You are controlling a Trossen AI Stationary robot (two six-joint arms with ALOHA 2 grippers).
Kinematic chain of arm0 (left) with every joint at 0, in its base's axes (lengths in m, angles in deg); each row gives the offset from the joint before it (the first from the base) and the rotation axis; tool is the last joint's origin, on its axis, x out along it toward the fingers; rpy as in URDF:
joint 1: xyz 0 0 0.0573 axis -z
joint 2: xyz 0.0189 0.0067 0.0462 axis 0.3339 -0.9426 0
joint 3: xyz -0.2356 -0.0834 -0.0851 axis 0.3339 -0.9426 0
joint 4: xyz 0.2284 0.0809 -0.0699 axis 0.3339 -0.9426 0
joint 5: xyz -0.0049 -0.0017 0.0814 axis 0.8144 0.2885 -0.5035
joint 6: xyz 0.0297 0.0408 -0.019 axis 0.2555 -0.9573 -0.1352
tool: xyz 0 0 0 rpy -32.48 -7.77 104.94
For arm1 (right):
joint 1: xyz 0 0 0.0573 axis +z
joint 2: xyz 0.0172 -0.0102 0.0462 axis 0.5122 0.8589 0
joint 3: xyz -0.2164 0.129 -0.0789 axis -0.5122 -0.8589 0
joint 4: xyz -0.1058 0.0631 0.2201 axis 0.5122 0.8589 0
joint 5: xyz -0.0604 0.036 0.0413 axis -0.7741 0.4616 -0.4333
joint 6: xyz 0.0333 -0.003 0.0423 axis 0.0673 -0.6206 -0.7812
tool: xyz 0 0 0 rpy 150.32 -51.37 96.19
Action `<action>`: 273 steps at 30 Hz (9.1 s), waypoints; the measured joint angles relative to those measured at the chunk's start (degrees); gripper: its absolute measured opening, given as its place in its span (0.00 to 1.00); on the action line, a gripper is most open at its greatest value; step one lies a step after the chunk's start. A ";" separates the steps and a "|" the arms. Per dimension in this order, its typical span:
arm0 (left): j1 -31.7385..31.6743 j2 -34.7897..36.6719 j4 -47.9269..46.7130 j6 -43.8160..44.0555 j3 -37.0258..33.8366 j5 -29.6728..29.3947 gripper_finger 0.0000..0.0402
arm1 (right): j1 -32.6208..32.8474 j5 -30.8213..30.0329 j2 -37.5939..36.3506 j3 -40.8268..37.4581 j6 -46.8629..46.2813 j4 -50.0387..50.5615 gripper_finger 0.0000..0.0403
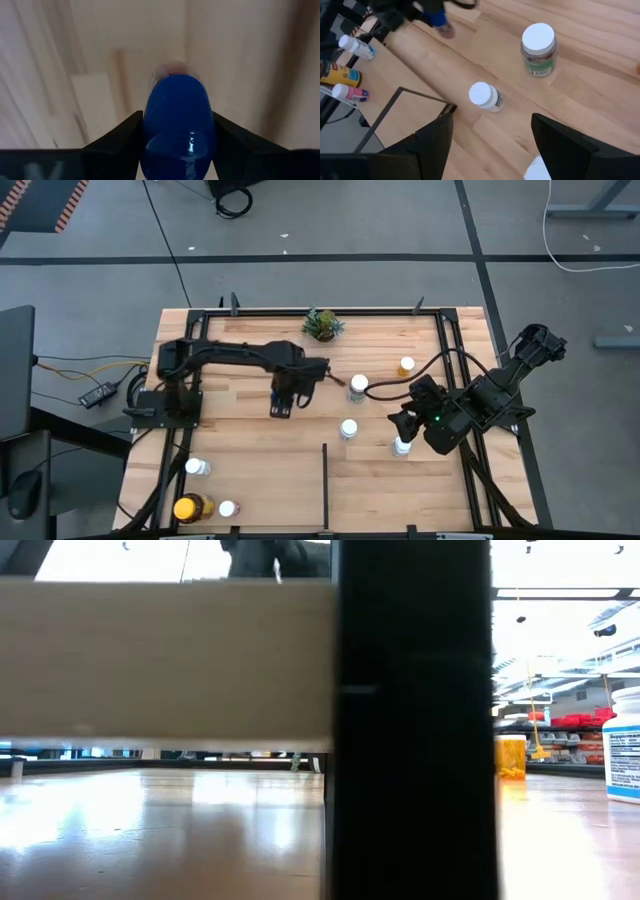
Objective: Pick and place medicine bottles onto shelf by color
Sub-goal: Put the blue medicine bottle on the shelf, then put the white and green medicine bottle on the shelf
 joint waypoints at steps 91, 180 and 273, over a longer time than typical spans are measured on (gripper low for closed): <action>47.45 22.54 10.67 61.78 -21.53 -1.35 0.63 | 0.00 -1.60 0.00 0.00 15.08 -0.20 0.69; -0.35 -23.91 27.38 11.41 30.60 -8.99 0.89 | 2.95 1.94 0.02 0.00 -13.51 4.68 0.69; 50.83 9.51 15.16 69.21 -0.26 -23.61 0.61 | 9.01 -4.72 0.00 0.00 7.75 4.81 0.69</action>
